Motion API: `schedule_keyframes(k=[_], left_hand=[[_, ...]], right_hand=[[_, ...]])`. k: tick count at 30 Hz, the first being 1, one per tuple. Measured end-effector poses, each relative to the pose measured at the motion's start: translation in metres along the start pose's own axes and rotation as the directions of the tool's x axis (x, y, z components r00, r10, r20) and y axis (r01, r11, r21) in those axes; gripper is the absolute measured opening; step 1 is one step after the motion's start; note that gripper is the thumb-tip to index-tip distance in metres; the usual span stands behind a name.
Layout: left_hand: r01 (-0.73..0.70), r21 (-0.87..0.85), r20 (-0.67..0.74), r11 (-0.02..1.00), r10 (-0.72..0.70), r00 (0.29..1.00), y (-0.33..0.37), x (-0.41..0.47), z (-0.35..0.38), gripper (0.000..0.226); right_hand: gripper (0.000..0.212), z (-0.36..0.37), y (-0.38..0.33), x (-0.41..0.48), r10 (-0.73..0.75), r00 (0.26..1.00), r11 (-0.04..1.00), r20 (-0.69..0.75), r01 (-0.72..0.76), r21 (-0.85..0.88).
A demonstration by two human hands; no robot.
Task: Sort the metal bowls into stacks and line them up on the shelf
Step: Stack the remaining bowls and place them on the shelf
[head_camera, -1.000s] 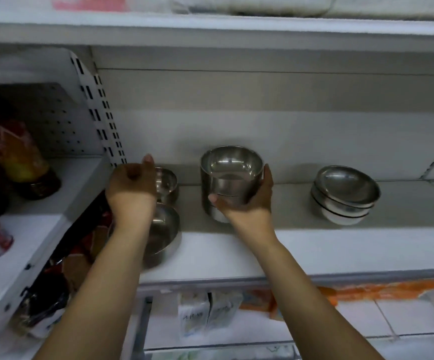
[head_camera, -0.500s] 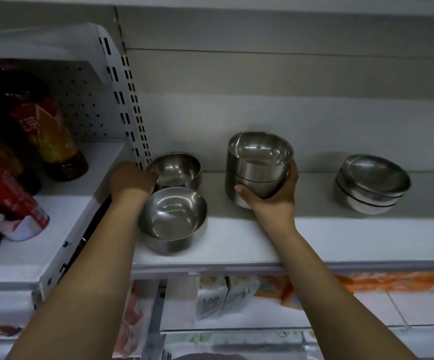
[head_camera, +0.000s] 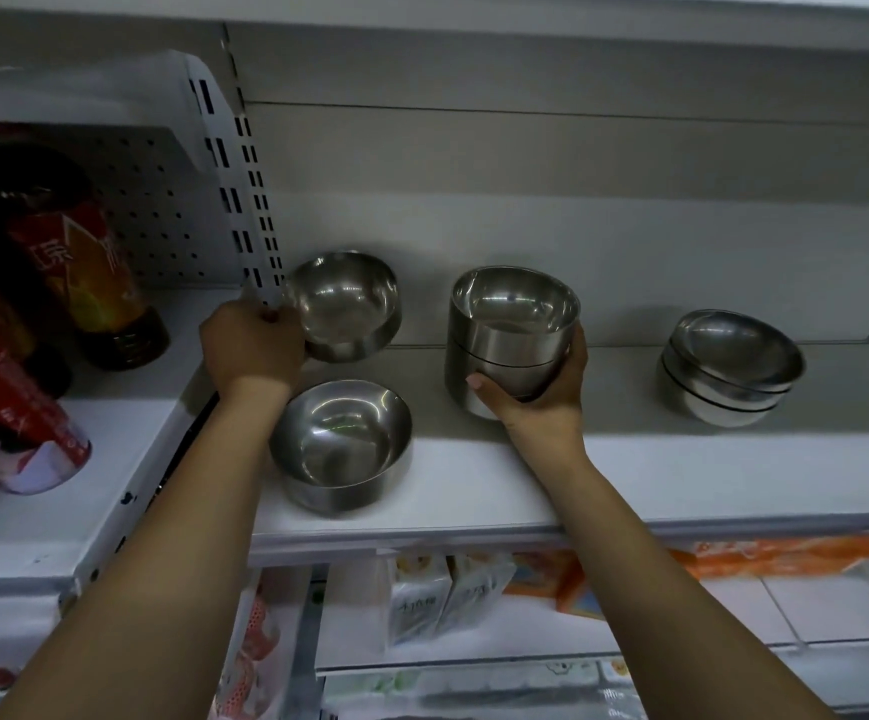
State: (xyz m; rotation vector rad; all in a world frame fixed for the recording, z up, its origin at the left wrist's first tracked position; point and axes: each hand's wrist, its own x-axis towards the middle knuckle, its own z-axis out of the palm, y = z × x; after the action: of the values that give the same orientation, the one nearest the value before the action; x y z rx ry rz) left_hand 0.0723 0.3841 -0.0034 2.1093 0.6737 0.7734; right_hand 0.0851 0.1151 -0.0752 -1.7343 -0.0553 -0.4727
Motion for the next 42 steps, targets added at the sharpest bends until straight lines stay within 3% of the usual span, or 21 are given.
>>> schedule_keyframes(k=[6, 11, 16, 21, 26, 32, 34, 38, 40, 42], left_hand=[[-0.098, -0.369, 0.046, 0.924, 0.123, 0.991, 0.056, -0.012, -0.005, 0.032], [-0.074, -0.443, 0.159, 0.893, 0.160, 0.974, 0.090, -0.023, 0.010, 0.029], [-0.125, -0.400, 0.208, 0.908, 0.223, 0.952, 0.109, -0.035, 0.028, 0.031], [-0.165, -0.355, 0.248, 0.920, 0.263, 0.932, 0.114, -0.041, 0.042, 0.031], [-0.247, -0.260, 0.265, 0.933, 0.315, 0.911, 0.118, -0.048, 0.049, 0.043], [-0.169, -0.298, 0.334, 0.939, 0.269, 0.903, 0.109, -0.048, 0.047, 0.055], [-0.111, -0.334, 0.367, 0.936, 0.238, 0.899, 0.105, -0.051, 0.043, 0.057], [-0.053, -0.313, 0.382, 0.948, 0.177, 0.907, 0.089, -0.054, 0.028, 0.047], [-0.114, -0.236, 0.361, 0.965, 0.196, 0.912, 0.078, -0.054, 0.016, 0.044], [-0.202, -0.054, 0.401, 0.978, 0.206, 0.892, 0.068, -0.051, 0.003, 0.046]], right_hand=[[0.127, -0.001, -0.003, -0.002, 0.034, 0.998, 0.998, 0.053, -0.037, 0.048], [0.118, -0.018, -0.012, -0.003, 0.165, 0.966, 0.975, 0.200, -0.190, 0.114], [0.096, -0.041, -0.036, 0.000, 0.222, 0.957, 0.956, 0.186, -0.251, 0.154], [0.107, -0.054, -0.066, 0.006, 0.233, 0.954, 0.955, 0.190, -0.261, 0.141], [0.098, -0.050, -0.077, 0.017, 0.217, 0.957, 0.966, 0.194, -0.239, 0.099], [0.098, -0.038, -0.075, 0.022, 0.210, 0.961, 0.966, 0.180, -0.232, 0.113], [0.084, -0.037, -0.075, 0.021, 0.220, 0.961, 0.960, 0.170, -0.244, 0.135], [0.030, -0.037, -0.074, 0.020, 0.254, 0.954, 0.950, 0.158, -0.277, 0.147], [0.025, -0.035, -0.073, 0.019, 0.264, 0.952, 0.947, 0.155, -0.287, 0.147], [0.040, -0.032, -0.072, 0.019, 0.272, 0.951, 0.941, 0.145, -0.294, 0.167]])
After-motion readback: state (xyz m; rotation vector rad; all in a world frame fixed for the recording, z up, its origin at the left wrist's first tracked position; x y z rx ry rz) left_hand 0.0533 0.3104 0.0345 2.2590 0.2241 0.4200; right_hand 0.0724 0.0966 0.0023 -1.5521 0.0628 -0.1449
